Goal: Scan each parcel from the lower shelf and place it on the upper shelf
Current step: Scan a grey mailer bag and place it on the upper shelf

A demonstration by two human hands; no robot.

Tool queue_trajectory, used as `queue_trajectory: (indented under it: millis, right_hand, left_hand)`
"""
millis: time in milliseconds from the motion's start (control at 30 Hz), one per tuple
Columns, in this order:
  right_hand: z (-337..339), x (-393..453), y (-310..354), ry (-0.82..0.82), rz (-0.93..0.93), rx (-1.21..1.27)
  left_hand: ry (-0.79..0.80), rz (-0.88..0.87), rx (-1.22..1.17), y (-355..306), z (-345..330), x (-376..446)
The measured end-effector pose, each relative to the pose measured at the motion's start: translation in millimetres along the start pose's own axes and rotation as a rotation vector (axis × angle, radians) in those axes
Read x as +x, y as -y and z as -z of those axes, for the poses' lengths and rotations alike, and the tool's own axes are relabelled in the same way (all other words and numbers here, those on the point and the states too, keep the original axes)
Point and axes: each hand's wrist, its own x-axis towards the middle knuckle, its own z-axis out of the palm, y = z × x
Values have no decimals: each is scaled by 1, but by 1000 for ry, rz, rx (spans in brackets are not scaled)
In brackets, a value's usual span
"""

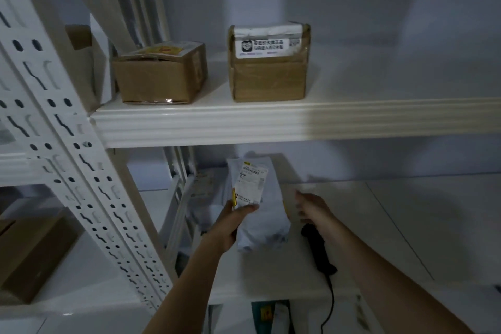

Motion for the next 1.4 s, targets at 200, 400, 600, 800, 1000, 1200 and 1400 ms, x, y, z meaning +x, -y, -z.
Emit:
queue_trajectory:
  millis: [200,400,600,800,1000,1200,1400]
  right_hand:
    - [26,25,-80,-161,-339,-488]
    - [12,78,-129,35,-389,-649]
    - [3,47,-118,-89,-299,-662]
    - [16,25,-98,-157,-274,-363]
    - [56,-9,-73,-267,-50,-71]
    - [86,-40,-49,-209,76,40]
    - [104,-90,-35,-188,150,85]
  left_hand:
    - [-133,33,-76,29,-4,-13]
    - [-168,40,-85,46,-6,-17]
    - [-116,12,-54,53,-8,-15]
    - [-48,17,23,52,-17,-17]
    - [-85,34,10,60,-39,-21]
    - [-138,16,-57,72,-69,-25]
    - [-165,23,-13,74,-96,-47]
